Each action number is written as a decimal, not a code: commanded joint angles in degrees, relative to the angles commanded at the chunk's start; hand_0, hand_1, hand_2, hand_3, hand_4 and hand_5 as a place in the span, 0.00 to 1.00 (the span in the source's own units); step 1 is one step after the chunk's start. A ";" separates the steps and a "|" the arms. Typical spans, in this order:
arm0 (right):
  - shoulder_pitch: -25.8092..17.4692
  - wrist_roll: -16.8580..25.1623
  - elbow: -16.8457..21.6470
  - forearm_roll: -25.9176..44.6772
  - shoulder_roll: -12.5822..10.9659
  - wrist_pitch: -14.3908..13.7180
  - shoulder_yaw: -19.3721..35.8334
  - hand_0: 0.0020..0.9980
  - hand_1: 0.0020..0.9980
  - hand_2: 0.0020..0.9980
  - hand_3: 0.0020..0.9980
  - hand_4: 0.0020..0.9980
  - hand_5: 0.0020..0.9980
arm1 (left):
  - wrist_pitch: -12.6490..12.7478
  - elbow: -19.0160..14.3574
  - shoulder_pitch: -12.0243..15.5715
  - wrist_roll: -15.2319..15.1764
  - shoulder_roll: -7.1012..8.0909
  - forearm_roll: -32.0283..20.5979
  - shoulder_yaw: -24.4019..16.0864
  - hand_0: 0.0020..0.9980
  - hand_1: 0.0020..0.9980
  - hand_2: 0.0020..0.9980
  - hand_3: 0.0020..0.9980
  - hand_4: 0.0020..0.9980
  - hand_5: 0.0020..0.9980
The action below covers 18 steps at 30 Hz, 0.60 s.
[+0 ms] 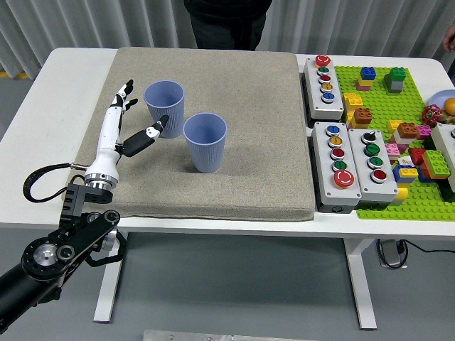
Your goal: Pick cup pour cup place
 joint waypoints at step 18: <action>0.52 0.29 -0.06 0.44 -0.15 -0.20 -0.51 0.67 0.61 0.55 0.54 0.00 0.17 | -1.64 6.74 -4.10 0.38 -2.00 -1.98 3.23 0.90 0.89 1.00 1.00 0.89 0.38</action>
